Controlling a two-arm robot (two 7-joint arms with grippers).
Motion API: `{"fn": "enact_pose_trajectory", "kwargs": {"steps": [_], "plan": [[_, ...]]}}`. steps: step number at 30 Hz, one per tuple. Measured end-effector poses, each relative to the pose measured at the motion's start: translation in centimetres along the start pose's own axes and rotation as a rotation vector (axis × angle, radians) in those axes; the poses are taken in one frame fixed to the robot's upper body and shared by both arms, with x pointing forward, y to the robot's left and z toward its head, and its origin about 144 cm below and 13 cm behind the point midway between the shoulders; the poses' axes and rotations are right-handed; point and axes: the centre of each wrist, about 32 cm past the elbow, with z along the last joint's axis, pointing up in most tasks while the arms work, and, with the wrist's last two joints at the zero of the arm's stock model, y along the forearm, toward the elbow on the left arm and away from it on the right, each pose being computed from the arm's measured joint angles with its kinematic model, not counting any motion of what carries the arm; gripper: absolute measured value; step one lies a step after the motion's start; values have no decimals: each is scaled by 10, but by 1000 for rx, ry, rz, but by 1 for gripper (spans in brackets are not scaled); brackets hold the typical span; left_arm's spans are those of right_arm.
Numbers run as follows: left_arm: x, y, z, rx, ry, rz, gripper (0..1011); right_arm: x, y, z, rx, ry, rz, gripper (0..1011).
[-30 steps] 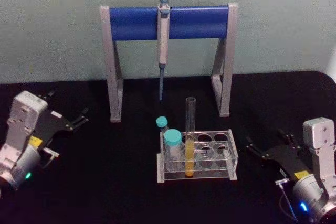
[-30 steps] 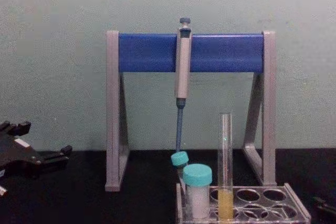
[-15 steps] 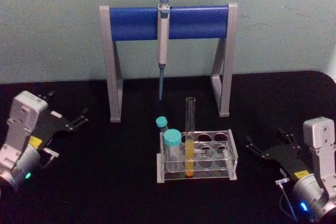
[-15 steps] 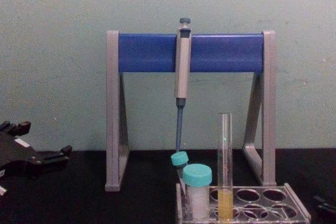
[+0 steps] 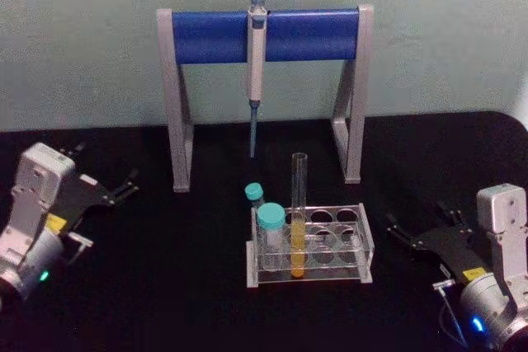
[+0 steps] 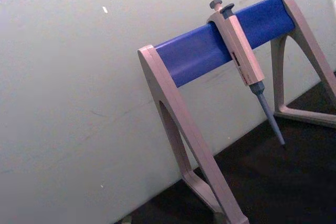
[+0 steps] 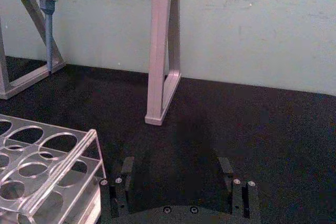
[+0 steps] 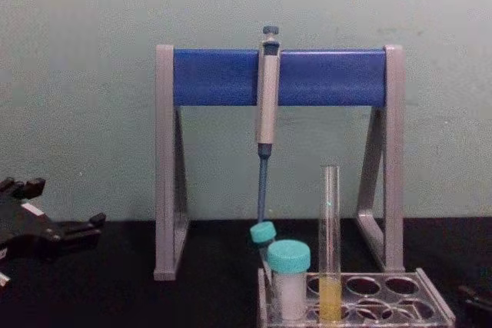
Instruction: Pick up the test tube from the test tube rack, shake it, then place it back into the test tube rack.
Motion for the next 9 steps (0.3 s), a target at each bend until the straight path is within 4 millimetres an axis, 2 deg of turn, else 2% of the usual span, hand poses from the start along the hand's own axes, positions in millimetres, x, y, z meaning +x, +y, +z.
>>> {"fn": "enact_pose_trajectory", "kwargs": {"steps": [9], "plan": [[0, 0, 0, 0, 0, 0, 1001, 0, 0, 0, 1, 1, 0, 1000]]}}
